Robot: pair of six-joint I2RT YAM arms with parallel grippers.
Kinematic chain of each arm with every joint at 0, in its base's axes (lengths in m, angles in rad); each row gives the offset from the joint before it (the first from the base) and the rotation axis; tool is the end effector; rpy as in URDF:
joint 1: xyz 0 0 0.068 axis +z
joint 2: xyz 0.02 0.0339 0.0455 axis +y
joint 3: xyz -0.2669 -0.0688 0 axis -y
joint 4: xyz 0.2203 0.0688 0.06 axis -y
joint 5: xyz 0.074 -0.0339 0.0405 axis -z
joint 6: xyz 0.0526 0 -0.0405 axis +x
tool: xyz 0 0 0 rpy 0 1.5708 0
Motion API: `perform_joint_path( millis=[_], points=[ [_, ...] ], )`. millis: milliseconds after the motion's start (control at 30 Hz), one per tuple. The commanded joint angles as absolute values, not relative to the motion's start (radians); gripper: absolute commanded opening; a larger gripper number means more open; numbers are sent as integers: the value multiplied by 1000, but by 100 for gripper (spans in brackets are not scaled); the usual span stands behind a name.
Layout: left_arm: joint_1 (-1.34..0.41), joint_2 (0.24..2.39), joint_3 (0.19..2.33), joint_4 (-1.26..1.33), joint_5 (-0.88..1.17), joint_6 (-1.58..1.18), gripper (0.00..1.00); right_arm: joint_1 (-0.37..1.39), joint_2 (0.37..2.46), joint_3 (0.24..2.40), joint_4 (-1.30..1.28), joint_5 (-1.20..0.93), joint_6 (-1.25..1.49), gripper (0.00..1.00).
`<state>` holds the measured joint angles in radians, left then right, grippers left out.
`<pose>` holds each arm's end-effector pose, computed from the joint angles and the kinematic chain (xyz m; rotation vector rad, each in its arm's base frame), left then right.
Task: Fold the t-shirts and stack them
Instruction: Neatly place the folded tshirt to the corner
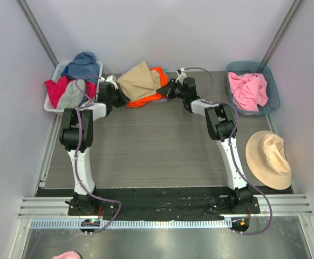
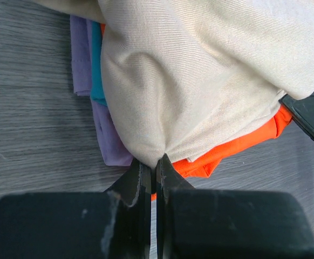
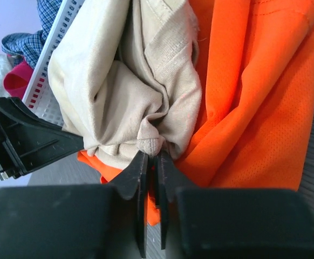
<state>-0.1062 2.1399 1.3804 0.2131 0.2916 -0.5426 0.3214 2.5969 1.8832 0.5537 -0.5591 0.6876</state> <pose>0.4669 -0.0650 0.1655 -0.2938 2.1498 -0.6885 0.5331 0.2069 0.1340 -0.1058 1.8648 1.2028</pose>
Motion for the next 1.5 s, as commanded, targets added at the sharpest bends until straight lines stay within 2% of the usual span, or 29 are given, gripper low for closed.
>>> perform_joint_path(
  millis=[0,67,400,733,767,800,833,867,933,1000,1100,1133,1233,1300,1333,1433,1467],
  points=[
    [-95,2117,1364,209,318,-540,0,325,2596,1911,597,-551,686,7],
    [-95,2117,1365,209,318,-540,0,324,2582,1885,610,-551,687,1],
    [-95,2121,1368,206,327,-541,0,307,2474,1686,703,-538,695,1],
    [-94,2128,1374,202,334,-542,0,295,2411,1591,741,-529,686,1],
    [-94,2128,1374,201,336,-541,0,295,2410,1586,742,-531,686,3],
    [-94,2128,1376,201,336,-541,0,295,2408,1582,742,-531,687,13],
    [-95,2128,1376,199,337,-541,0,291,2405,1582,742,-537,687,41],
    [-94,2128,1376,198,336,-543,0,291,2402,1580,742,-538,687,50],
    [-94,2126,1377,196,336,-541,1,291,2389,1578,738,-545,684,67],
    [-95,2126,1378,195,337,-541,1,291,2375,1578,727,-551,669,71],
    [-95,2123,1382,189,339,-543,20,290,2329,1554,706,-552,643,75],
    [-95,2120,1382,181,339,-545,32,290,2312,1543,704,-552,637,76],
    [-95,2080,1371,179,341,-552,57,288,2240,1496,693,-554,609,77],
    [-95,2028,1365,175,336,-558,69,290,2179,1467,664,-549,591,77],
    [-94,2008,1364,169,333,-558,80,290,2155,1453,657,-545,574,77],
    [-97,1925,1359,138,324,-555,96,285,2053,1401,595,-516,546,79],
    [-94,1904,1356,127,319,-552,97,287,2024,1372,563,-496,519,80]
  ],
)
